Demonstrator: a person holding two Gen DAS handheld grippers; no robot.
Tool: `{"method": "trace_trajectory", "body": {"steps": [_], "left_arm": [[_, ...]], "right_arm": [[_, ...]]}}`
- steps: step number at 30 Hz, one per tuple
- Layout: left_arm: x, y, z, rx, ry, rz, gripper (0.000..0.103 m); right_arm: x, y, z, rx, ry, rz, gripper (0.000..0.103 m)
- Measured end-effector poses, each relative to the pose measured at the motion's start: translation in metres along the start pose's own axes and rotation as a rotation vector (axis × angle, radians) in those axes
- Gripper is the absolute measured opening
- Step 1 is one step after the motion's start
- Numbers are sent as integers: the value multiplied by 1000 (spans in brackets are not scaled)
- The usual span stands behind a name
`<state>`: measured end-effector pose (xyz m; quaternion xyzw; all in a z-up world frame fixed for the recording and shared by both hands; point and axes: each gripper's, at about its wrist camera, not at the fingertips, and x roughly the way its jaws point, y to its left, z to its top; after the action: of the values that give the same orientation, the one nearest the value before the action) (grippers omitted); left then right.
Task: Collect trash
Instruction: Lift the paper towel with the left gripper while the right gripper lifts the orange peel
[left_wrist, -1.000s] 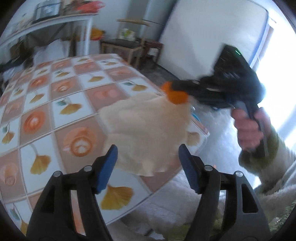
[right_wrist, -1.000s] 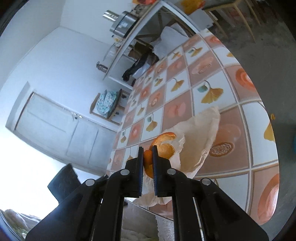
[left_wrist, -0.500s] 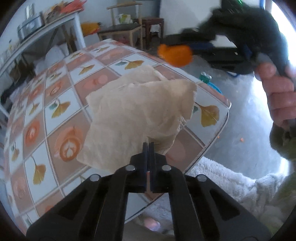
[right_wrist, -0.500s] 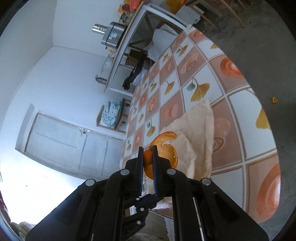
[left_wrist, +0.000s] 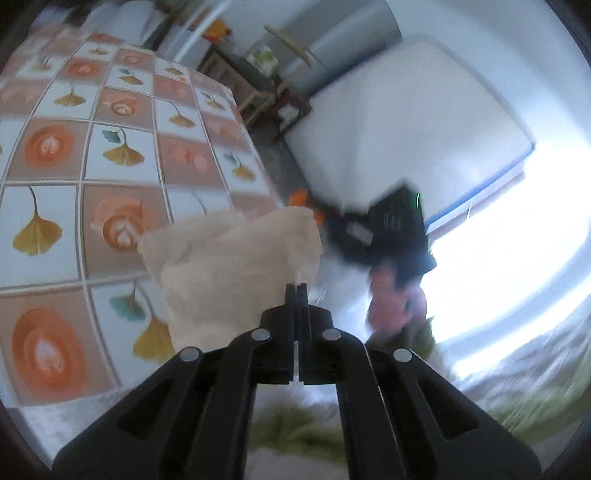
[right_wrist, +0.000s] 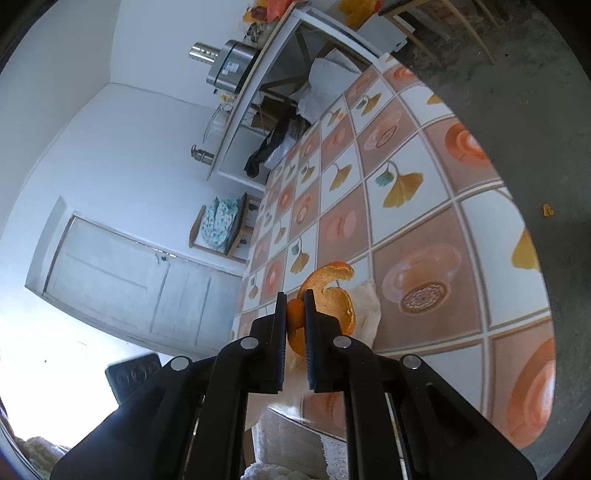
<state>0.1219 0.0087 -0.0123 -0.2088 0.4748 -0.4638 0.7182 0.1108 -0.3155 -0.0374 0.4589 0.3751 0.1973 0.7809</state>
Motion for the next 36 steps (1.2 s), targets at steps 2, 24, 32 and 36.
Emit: {"method": "trace_trajectory", "body": {"steps": [2,24,32,36], "left_arm": [[7,16,12,-86,-13,40,0],[73,-38,28,469,2,571,76],[126,-12,19,507,230,722,78],[122,0,27,424,237,691,74]], "right_arm": [[0,3,-1,-9,1,-4,9],[-15,-1,-4,-11,-35,-58,9],[-29,-16,-4,26,-66,-72,9],[-29,-21,-3,32,-63,-68,9]]}}
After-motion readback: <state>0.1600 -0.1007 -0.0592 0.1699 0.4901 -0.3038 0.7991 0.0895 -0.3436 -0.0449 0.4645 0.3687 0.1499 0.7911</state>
